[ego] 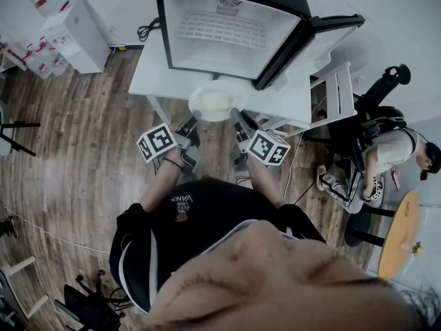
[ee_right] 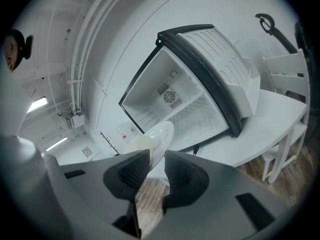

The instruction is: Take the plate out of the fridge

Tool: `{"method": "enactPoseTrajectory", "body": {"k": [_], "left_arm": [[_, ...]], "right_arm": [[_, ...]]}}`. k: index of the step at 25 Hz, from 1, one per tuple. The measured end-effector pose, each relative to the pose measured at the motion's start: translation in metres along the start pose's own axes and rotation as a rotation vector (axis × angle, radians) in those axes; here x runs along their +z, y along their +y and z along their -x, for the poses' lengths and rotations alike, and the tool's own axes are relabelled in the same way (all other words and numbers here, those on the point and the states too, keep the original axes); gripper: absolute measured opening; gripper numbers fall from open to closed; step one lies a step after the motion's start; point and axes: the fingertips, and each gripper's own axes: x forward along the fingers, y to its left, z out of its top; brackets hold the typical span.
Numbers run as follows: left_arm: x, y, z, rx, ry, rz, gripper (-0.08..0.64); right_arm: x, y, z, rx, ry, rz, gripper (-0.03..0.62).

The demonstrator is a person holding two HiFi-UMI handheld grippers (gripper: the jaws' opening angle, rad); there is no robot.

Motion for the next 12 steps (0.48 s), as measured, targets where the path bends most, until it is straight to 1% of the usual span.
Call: {"method": "enactPoseTrajectory", "body": {"k": [12], "left_arm": [[0.0026,-0.0011,-0.0018,0.002,0.002,-0.004,0.034]], "right_arm": [[0.0015,-0.0008,-0.0027,0.004,0.006,0.005,0.101]]}}
